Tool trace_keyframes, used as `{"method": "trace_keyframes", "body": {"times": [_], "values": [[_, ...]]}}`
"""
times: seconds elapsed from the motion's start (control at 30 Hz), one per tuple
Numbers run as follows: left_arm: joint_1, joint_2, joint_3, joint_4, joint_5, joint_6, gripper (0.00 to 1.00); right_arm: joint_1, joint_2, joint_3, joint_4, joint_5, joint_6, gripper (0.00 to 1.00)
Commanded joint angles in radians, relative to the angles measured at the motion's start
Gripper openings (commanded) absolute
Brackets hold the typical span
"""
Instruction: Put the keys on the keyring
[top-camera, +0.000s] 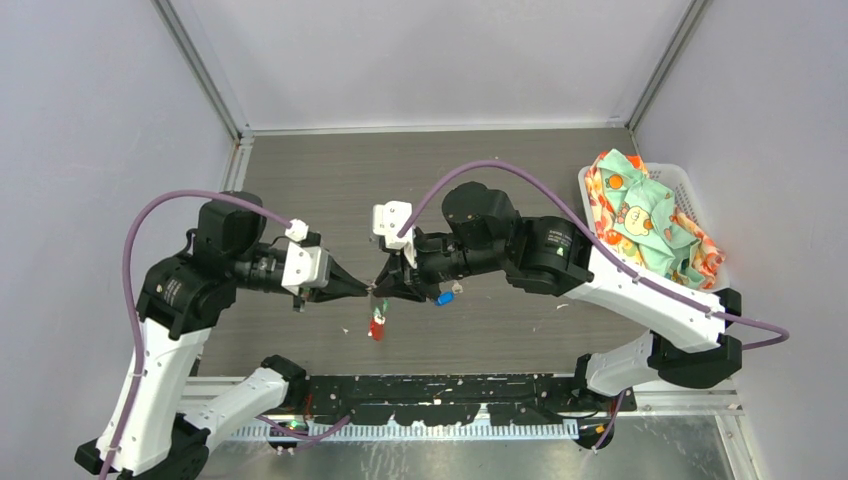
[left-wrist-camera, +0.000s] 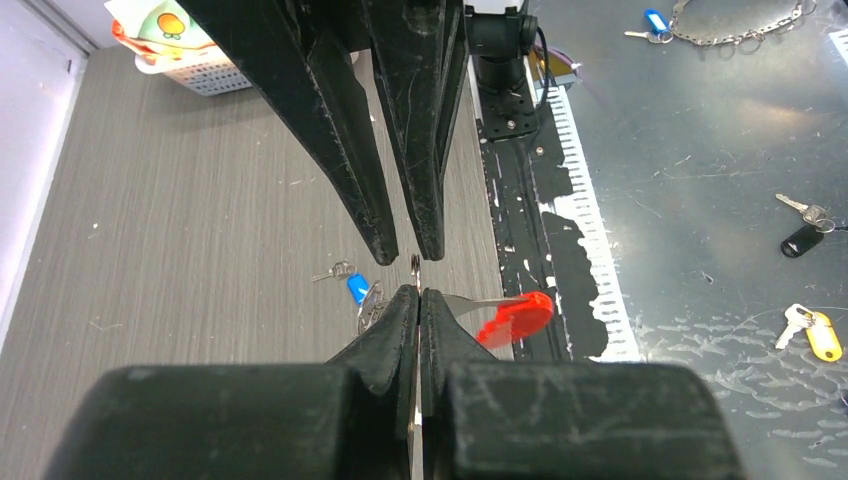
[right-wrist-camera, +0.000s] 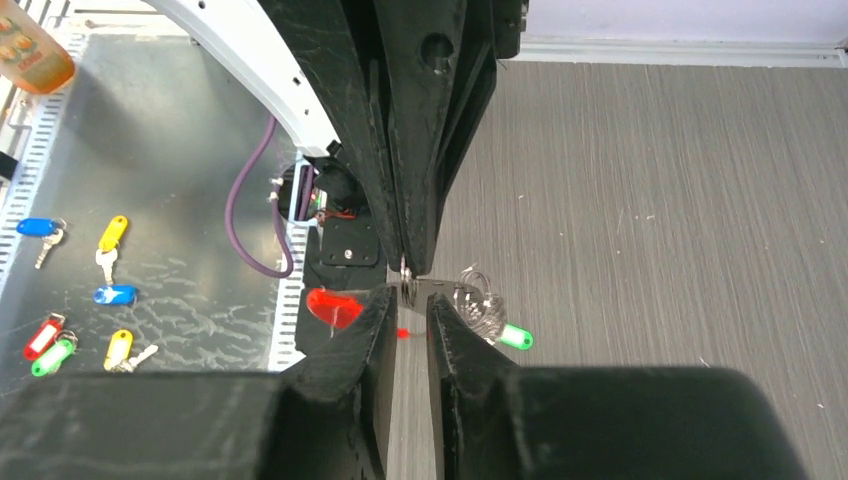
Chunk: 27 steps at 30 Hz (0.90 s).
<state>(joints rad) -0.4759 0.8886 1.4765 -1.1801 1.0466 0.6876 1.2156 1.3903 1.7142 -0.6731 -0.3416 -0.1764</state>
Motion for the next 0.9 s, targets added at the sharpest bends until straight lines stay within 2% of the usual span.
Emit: {"method": "trace_keyframes", "body": {"times": [0.0,0.17,0.4,0.53,0.87], "values": [[-0.001,-0.011,0.04,0.008,0.011,-0.01,0.0,0.0,-0.002,0.048,-0.048,0.01,-0.015,0.24],[-0.001,-0.014,0.035,0.015,0.017,-0.014,0.0,0.0,0.002,0.046,-0.019,0.023,-0.008,0.2],[-0.001,-0.014,0.036,0.016,0.01,-0.016,0.0,0.0,0.012,0.057,0.009,0.017,0.0,0.34],[-0.001,-0.014,0.032,0.017,0.003,-0.016,0.0,0.002,0.01,0.059,0.022,0.014,0.002,0.38],[-0.001,-0.013,0.023,0.051,-0.018,-0.054,0.0,0.002,0.026,0.071,0.026,0.002,0.002,0.26]]}}
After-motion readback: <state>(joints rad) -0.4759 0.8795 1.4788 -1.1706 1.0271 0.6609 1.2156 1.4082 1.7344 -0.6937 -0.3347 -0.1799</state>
